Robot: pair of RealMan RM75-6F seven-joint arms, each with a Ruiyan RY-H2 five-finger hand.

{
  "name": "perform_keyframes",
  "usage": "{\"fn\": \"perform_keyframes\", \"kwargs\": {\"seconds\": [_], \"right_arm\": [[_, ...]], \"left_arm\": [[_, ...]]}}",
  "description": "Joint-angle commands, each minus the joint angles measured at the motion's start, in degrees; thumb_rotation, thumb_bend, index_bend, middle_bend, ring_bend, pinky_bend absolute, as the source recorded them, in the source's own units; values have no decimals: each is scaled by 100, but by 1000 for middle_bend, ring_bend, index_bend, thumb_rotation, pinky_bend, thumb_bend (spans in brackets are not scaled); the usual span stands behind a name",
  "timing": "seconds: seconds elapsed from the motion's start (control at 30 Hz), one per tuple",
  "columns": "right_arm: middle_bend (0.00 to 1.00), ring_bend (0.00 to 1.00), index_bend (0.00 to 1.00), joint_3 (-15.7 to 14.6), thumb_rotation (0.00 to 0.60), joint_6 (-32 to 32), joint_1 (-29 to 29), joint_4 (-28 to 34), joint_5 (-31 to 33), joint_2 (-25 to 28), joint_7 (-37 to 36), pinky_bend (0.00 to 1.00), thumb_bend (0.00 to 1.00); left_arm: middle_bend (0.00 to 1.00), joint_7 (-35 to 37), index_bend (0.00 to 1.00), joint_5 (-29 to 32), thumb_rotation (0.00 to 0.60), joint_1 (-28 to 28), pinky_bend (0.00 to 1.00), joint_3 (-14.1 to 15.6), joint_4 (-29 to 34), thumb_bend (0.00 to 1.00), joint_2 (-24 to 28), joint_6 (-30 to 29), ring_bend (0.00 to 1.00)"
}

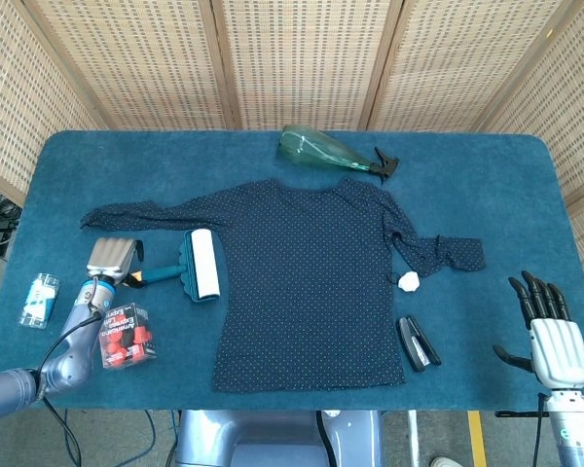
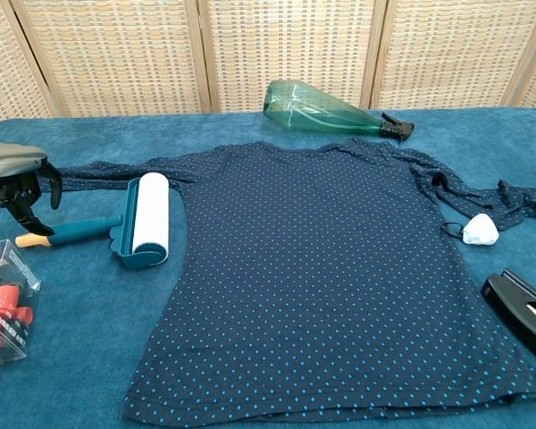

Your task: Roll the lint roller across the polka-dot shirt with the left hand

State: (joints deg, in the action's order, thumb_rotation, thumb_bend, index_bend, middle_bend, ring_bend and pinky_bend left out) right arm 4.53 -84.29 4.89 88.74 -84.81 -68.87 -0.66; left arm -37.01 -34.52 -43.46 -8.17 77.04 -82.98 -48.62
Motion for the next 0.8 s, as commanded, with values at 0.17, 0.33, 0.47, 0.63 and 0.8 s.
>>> {"fn": "perform_keyframes", "kwargs": {"seconds": [0.17,0.33,0.47,0.63,0.8], "right_arm": [[0,0,0,-14,600,4,3,0,-19,-8,-6,0,107],[0,0,0,-20,600,2,4,4,-32,-7,-27,0,108],[0,0,0,-21,600,2,4,0,-33,-7,-42,0,108],[0,0,0,-17,600,-4,5,-11,-37,-7,-80,0,108],[0,0,0,-19,600,-29,1,-13,-63,-1,-113,0,107]], "left_arm": [[815,-57,463,149,600,-124,700,78,-66,195,-144,17,710],[815,-99,464,288,600,-208,700,130,-193,196,-253,32,710],[815,-125,464,316,600,-254,700,155,-275,195,-327,14,710],[815,-160,470,317,600,-307,700,205,-359,251,-427,3,710],[816,-207,505,339,600,-339,700,256,-428,440,-537,-29,711]]}}
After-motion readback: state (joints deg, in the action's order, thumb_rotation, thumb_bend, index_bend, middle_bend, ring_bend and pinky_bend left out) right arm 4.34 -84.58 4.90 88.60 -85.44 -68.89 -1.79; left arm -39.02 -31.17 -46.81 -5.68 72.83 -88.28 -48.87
